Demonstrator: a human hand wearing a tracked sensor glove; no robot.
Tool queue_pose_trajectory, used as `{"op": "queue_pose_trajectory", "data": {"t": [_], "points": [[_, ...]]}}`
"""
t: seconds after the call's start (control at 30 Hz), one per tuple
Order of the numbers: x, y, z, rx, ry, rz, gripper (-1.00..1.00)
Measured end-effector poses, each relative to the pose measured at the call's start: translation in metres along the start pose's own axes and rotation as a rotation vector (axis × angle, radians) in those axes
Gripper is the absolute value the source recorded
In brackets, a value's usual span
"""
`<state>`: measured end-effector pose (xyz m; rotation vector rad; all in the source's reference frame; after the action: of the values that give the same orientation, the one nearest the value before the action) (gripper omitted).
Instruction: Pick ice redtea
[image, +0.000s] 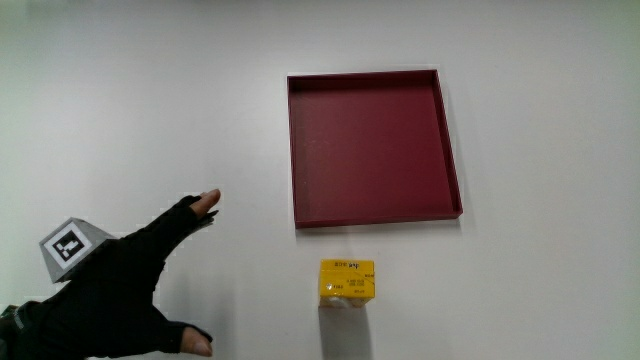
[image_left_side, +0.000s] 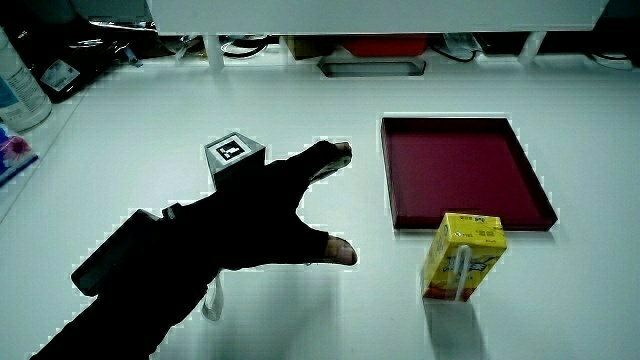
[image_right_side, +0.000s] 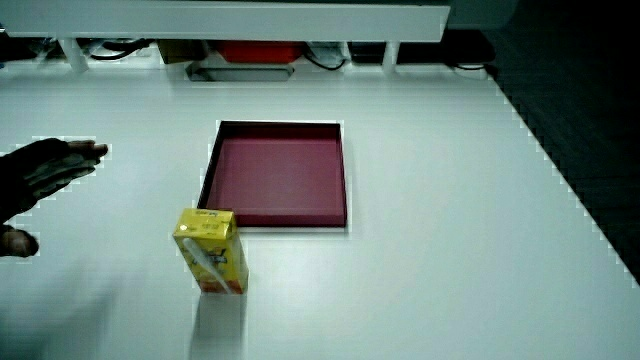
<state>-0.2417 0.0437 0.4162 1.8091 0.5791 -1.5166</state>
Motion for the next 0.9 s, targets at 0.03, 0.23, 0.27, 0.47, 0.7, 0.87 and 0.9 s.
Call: {"op": "queue_pose_trajectory", "data": {"t": [0.03, 0.23, 0.27, 0.47, 0.7, 0.87, 0.9], "points": [[0.000, 0.001, -0.001, -0.003, -0.007, 0.000, 0.00], [-0.011, 0.011, -0.008, -0.010, 0.006, -0.010, 0.00], [-0.016, 0.013, -0.009, -0.019, 0.029, -0.006, 0.00], [-0.022, 0.030, -0.021, -0.025, 0.007, 0.000, 0.00], [-0.024, 0.050, -0.035, -0.048, -0.051, 0.027, 0.00], [-0.028, 0.063, -0.048, -0.069, -0.086, 0.038, 0.00], [-0.028, 0.066, -0.051, -0.079, -0.102, 0.045, 0.00]]}}
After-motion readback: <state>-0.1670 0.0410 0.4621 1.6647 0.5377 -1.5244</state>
